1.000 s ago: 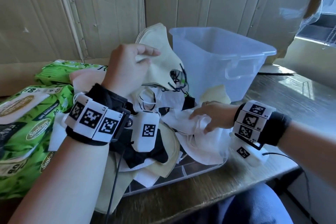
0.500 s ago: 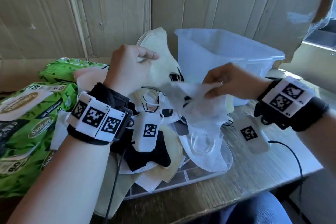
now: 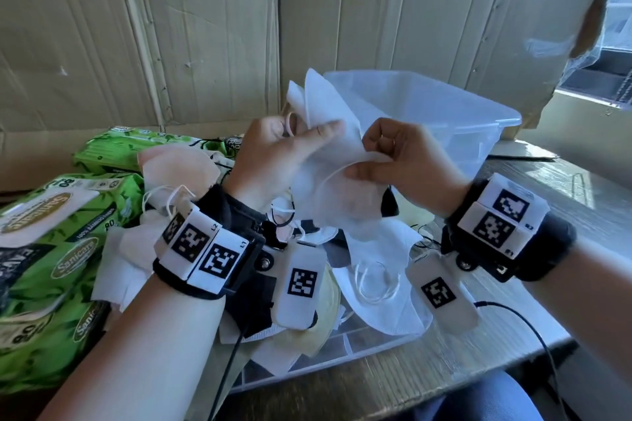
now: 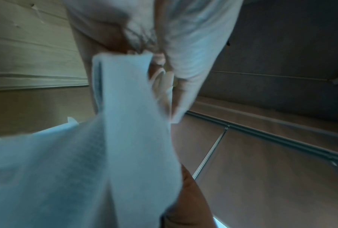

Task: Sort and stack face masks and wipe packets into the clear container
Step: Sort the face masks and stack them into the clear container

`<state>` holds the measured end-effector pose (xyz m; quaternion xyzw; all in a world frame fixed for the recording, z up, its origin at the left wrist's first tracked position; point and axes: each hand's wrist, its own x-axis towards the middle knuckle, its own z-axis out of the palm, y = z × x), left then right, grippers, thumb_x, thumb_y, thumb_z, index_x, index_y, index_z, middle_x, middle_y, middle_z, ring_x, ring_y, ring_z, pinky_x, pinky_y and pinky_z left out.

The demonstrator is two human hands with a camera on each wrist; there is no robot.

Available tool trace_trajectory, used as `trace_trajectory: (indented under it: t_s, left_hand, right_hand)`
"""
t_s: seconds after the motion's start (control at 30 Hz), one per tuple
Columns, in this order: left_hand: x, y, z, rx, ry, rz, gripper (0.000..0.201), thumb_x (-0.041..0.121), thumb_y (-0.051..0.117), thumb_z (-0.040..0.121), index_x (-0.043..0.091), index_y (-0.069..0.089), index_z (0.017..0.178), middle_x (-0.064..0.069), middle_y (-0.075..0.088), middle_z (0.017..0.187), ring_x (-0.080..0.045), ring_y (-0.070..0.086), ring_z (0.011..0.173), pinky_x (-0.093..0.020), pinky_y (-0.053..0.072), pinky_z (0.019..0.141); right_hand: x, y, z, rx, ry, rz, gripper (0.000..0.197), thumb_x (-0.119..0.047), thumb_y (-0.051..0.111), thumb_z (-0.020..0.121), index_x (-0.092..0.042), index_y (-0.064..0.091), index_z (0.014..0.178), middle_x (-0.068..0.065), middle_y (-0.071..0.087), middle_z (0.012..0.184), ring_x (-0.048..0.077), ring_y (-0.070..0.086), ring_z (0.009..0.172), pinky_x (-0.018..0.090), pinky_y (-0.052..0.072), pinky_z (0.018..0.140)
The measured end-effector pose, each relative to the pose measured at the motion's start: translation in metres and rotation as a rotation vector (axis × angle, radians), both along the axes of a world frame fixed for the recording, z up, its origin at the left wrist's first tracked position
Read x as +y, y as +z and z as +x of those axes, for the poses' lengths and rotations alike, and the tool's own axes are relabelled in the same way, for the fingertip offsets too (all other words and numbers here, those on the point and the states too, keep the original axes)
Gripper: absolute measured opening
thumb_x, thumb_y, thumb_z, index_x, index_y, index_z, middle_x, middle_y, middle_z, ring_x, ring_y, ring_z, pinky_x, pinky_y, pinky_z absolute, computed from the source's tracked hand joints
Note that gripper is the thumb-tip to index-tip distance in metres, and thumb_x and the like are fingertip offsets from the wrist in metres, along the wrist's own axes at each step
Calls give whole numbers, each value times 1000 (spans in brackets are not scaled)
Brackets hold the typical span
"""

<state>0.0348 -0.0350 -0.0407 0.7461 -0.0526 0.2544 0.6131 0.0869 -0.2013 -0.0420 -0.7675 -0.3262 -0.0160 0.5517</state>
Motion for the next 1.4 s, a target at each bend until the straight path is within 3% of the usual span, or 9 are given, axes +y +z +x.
trace_trajectory:
  t_s: [0.1, 0.27, 0.33, 0.43, 0.77, 0.93, 1.13, 1.27, 1.4]
  left_hand:
    - [4, -5, 7, 3, 20, 11, 12, 26, 74, 63, 25, 68, 52, 11, 69, 66, -13, 61, 69, -32, 48, 76]
    - [11, -3, 8, -31, 102, -28, 27, -1, 71, 77, 24, 63, 76, 14, 68, 75, -10, 63, 72, -34, 52, 75]
    - [15, -2, 7, -119, 177, 79, 46, -3, 71, 75, 23, 54, 109, 14, 58, 108, 0, 54, 96, -18, 43, 96]
    - [19, 0, 4, -217, 207, 240, 71, -9, 68, 74, 25, 39, 129, 23, 42, 117, 29, 38, 93, 10, 22, 79]
    - [7, -2, 5, 93, -53, 152, 13, 14, 64, 83, 19, 75, 84, -8, 69, 86, -6, 60, 73, -16, 43, 76]
    - [3, 0, -1, 92, -144, 7, 51, 64, 66, 63, 18, 77, 84, -19, 71, 92, -23, 60, 86, -36, 41, 86]
    - [6, -2, 0, 159, -77, 89, 25, 6, 79, 68, 20, 74, 88, 10, 74, 88, -9, 68, 85, -38, 53, 92]
    - [4, -2, -2, 176, -156, 42, 27, -2, 73, 72, 15, 72, 93, -2, 74, 95, -15, 71, 82, -37, 59, 76]
    - [2, 0, -4, 154, -130, 120, 26, 8, 78, 69, 22, 73, 90, 2, 74, 91, -18, 70, 91, -42, 54, 88]
  right_hand:
    - [-4, -2, 0, -33, -98, 2, 26, -14, 84, 57, -24, 60, 55, 7, 58, 64, 18, 49, 63, 40, 43, 62]
    - [-15, 1, 1, -23, -146, 63, 33, -2, 81, 63, -1, 48, 57, 28, 60, 68, 24, 53, 64, 44, 46, 63]
    - [-19, 3, 3, 16, -126, 76, 32, 3, 77, 66, 3, 46, 60, 23, 64, 76, 22, 57, 69, 44, 48, 68]
    - [-29, 12, 14, -69, -274, 134, 30, -7, 75, 63, -7, 46, 58, 3, 52, 59, 13, 46, 58, 27, 39, 57]
    - [-21, 24, 2, -408, -305, 347, 24, -11, 68, 73, -24, 49, 67, -15, 55, 60, 2, 46, 58, 19, 40, 58]
    - [-5, -4, -18, -373, 53, -82, 17, -13, 67, 69, -27, 57, 72, -3, 67, 75, 11, 61, 71, 34, 47, 73]
    - [-15, 1, -11, -31, 307, -38, 46, -4, 36, 54, -15, 57, 94, 11, 61, 106, 23, 55, 102, 32, 41, 84]
    - [-16, 3, 6, -111, 45, -43, 21, -23, 57, 79, -35, 55, 96, -3, 51, 104, 8, 49, 93, 13, 36, 80]
    - [-16, 0, 12, -222, -82, -67, 32, -15, 80, 68, -35, 56, 71, -12, 54, 77, 5, 51, 71, 17, 35, 65]
